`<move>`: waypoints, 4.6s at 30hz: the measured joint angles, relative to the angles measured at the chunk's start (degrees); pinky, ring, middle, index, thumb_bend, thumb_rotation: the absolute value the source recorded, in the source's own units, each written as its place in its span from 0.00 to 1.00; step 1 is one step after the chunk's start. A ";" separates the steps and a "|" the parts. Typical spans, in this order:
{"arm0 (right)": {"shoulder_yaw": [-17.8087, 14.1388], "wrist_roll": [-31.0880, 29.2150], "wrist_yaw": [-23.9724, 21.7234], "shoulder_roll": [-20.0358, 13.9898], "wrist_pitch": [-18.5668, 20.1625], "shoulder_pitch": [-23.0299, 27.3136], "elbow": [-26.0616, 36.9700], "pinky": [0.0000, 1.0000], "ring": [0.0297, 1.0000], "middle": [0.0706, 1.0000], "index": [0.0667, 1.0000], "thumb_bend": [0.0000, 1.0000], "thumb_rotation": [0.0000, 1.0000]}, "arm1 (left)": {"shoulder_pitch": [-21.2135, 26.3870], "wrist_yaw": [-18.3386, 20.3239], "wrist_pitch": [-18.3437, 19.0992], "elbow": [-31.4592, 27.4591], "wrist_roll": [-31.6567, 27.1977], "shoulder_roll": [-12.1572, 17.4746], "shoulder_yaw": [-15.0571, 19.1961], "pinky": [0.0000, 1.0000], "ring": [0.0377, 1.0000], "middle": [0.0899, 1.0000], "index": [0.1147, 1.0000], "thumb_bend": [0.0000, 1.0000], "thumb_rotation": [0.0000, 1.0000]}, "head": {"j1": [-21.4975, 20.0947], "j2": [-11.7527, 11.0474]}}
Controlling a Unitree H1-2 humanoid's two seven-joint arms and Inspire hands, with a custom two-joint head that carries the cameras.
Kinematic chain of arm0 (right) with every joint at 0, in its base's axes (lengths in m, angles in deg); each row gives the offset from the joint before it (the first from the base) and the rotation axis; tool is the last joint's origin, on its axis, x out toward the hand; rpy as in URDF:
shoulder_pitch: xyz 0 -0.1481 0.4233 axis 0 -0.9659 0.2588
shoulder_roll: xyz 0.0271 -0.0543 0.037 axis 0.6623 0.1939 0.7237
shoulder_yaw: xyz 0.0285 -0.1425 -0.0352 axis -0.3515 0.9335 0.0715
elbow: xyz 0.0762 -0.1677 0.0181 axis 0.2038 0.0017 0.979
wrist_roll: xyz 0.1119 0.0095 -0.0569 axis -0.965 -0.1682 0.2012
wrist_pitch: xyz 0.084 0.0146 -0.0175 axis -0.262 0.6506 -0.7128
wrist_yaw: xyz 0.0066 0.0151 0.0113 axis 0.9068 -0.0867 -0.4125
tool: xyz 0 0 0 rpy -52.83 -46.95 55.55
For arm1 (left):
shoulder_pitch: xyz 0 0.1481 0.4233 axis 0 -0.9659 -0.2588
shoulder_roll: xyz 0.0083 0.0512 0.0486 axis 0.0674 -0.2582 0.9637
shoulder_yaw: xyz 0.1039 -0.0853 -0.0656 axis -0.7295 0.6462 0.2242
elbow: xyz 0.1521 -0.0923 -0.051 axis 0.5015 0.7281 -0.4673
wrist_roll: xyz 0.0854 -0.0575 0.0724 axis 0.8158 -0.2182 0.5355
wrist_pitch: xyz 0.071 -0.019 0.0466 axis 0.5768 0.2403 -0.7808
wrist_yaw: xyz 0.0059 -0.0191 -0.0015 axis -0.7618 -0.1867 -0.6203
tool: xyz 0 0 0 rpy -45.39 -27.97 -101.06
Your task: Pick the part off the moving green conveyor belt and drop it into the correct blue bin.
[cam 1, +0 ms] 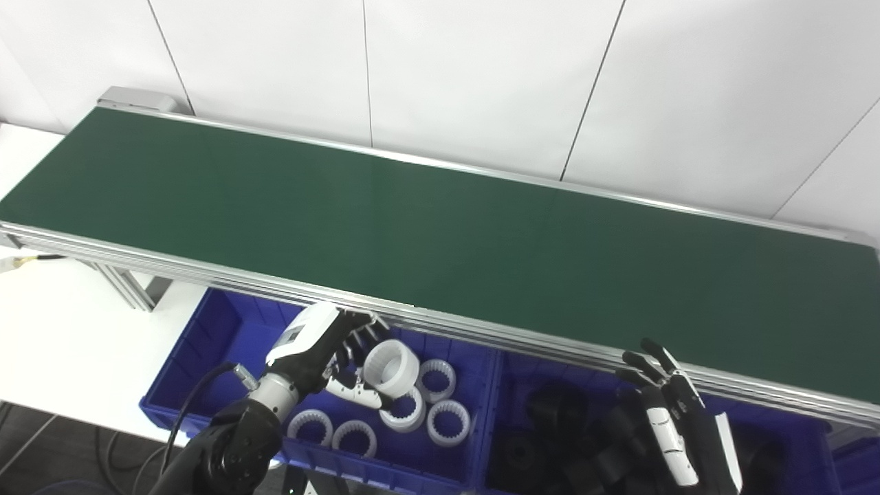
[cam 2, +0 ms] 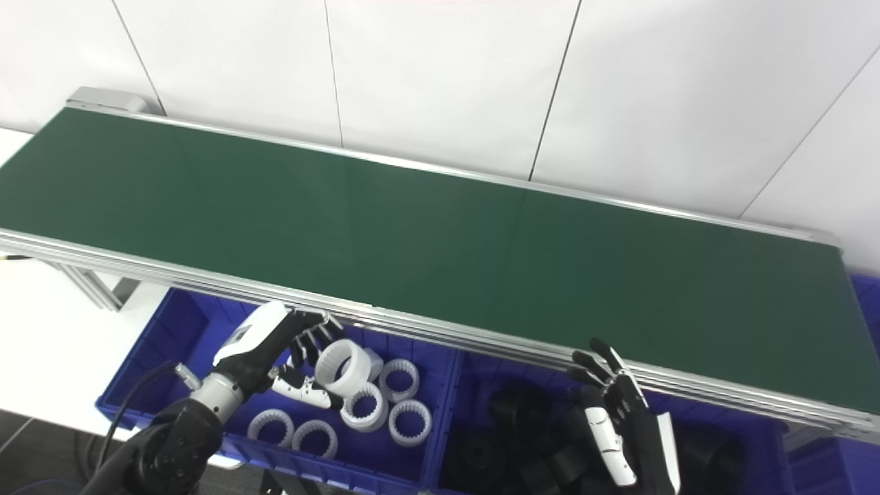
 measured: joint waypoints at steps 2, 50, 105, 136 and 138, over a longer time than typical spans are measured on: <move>0.01 0.02 -0.01 0.00 0.00 0.00 0.00 0.67 0.75 0.78 0.87 0.53 0.72 | -0.01 -0.73 -0.22 2.17 0.01 0.01 -0.04 0.37 0.40 0.45 0.44 0.50 0.00 | 0.09 -0.18; 1.26 2.02 0.40 0.96 -0.12 -0.05 -1.41 0.64 0.74 0.78 0.87 0.57 0.74 | -0.89 1.34 -6.73 -10.56 -25.09 -7.21 1.24 0.72 0.79 0.82 0.84 0.93 0.91 | -6.86 -4.31; 6.53 11.28 6.86 6.71 -4.05 1.12 -9.29 0.63 0.72 0.78 0.86 0.61 0.77 | 1.49 10.47 -15.90 11.57 -45.95 -7.86 2.35 0.74 0.75 0.78 0.78 0.72 0.72 | -29.62 -10.63; 7.11 11.49 7.58 7.12 -4.74 1.16 -10.48 0.64 0.71 0.76 0.86 0.60 0.75 | 1.49 10.62 -17.96 12.97 -44.65 -7.42 2.41 0.72 0.73 0.76 0.76 0.81 0.62 | -31.90 -10.46; 7.12 11.50 7.58 7.12 -4.75 1.16 -10.43 0.64 0.71 0.77 0.86 0.59 0.75 | 1.50 10.62 -17.99 12.96 -44.64 -7.41 2.40 0.72 0.74 0.77 0.76 0.80 0.61 | -34.35 -10.90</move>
